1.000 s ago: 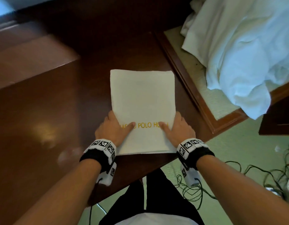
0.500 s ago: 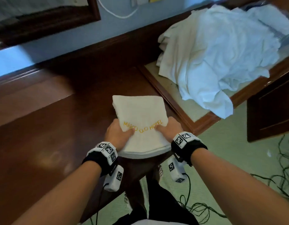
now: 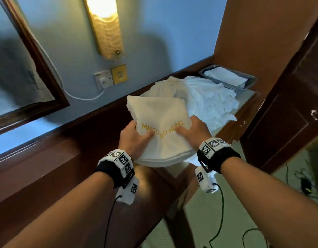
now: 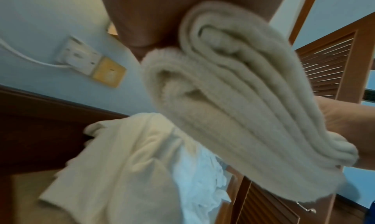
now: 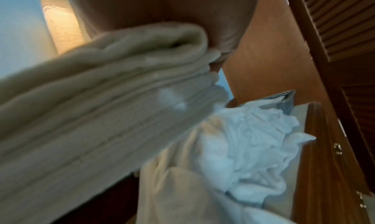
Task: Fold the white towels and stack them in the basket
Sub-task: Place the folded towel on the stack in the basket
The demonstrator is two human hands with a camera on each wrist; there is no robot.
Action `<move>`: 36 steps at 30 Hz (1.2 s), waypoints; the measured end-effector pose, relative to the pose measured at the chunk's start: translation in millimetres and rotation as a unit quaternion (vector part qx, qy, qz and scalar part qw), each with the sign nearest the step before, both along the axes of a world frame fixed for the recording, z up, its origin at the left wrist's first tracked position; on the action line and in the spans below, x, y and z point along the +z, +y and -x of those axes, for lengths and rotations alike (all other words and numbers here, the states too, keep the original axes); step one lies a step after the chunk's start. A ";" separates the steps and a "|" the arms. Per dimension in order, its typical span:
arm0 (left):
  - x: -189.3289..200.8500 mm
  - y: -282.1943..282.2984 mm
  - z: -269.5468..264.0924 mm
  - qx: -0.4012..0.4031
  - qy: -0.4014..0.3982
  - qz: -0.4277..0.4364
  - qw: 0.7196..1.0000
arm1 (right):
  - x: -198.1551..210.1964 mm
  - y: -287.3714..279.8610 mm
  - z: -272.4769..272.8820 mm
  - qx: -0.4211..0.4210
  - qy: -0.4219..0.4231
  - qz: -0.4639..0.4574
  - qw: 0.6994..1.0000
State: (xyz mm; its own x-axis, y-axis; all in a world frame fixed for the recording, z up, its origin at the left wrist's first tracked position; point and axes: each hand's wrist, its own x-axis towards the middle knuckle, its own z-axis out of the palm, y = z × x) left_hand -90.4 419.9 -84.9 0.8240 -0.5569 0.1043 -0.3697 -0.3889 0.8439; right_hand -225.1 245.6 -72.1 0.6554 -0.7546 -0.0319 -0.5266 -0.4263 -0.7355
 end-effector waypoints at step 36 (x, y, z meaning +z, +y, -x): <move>34.4 -694.4 62.3 -0.255 -0.040 -0.007 0.966 | 27.4 -608.0 144.8 -0.219 0.012 0.100 0.971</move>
